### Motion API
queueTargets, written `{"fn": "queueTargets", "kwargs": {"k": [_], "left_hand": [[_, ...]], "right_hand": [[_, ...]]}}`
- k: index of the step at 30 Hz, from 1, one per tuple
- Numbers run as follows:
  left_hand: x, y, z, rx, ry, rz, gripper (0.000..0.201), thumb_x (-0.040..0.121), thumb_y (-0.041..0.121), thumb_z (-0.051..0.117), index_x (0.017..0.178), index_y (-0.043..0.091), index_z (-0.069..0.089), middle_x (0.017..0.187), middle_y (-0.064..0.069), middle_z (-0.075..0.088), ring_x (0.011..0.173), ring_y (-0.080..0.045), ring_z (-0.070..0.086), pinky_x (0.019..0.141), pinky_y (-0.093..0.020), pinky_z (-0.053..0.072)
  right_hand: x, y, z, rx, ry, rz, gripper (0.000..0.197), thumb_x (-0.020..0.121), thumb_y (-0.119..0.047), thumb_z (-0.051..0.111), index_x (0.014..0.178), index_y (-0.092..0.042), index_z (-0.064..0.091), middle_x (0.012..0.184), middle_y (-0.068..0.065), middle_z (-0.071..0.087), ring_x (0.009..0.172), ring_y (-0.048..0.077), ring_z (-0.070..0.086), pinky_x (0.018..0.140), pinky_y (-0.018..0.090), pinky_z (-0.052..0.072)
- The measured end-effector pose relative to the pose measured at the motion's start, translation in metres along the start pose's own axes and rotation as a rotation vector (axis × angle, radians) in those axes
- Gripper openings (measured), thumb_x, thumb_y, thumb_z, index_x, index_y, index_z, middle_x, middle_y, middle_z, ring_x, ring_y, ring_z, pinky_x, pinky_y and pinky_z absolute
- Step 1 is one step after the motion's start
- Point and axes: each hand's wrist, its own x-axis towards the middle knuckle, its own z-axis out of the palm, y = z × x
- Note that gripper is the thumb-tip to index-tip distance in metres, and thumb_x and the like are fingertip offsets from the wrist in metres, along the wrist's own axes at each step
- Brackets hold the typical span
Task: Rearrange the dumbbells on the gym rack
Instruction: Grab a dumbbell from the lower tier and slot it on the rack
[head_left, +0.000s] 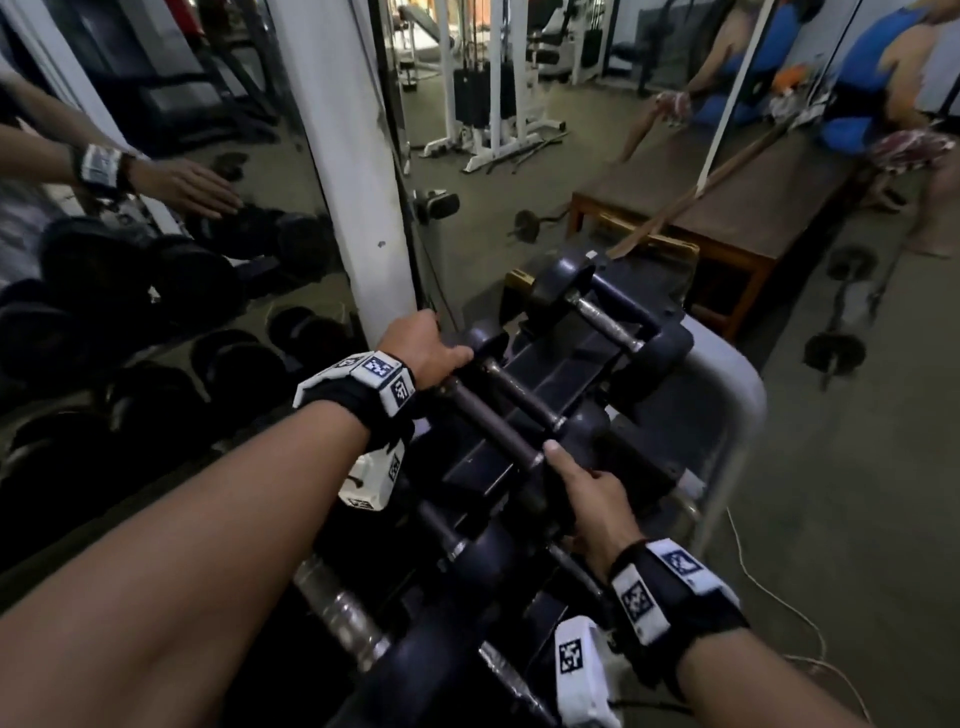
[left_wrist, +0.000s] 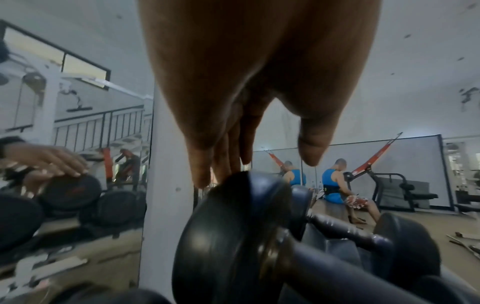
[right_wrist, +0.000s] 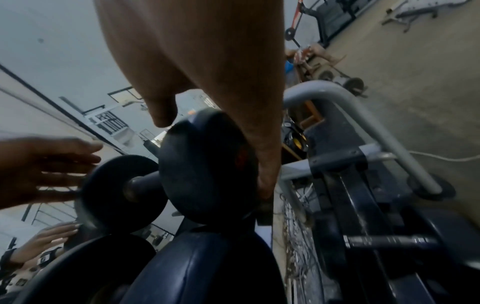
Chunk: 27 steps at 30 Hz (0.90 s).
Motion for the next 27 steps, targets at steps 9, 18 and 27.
{"fn": "queueTargets", "kwargs": {"k": [9,18,27], "left_hand": [[0.048,-0.025,0.015,-0.148,-0.248,-0.033,0.057,0.051,0.046,0.076,0.104,0.023,0.071,0.094,-0.002,0.073,0.089,-0.024,0.069,0.083,-0.034,0.057],[0.038,-0.022,0.018,-0.136,-0.126,-0.040,0.034,0.064,0.035,0.071,0.094,0.019,0.072,0.083,-0.003,0.071,0.079,-0.024,0.067,0.072,-0.032,0.055],[0.035,-0.018,0.017,-0.146,-0.104,-0.035,0.037,0.063,0.035,0.072,0.096,0.018,0.072,0.081,-0.001,0.069,0.077,-0.024,0.066,0.066,-0.030,0.053]], "right_hand": [[0.022,0.003,0.025,0.294,0.081,0.036,0.091,0.047,-0.051,0.091,0.122,-0.009,0.062,0.110,0.022,0.074,0.094,0.043,0.074,0.080,0.062,0.059],[0.015,-0.002,0.033,0.370,0.103,0.034,0.070,0.046,-0.041,0.083,0.106,-0.007,0.070,0.104,0.028,0.073,0.080,0.040,0.071,0.075,0.060,0.058],[0.015,-0.001,0.034,0.357,0.175,0.031,0.074,0.043,-0.045,0.083,0.108,-0.013,0.069,0.098,0.018,0.076,0.087,0.041,0.074,0.078,0.064,0.060]]}}
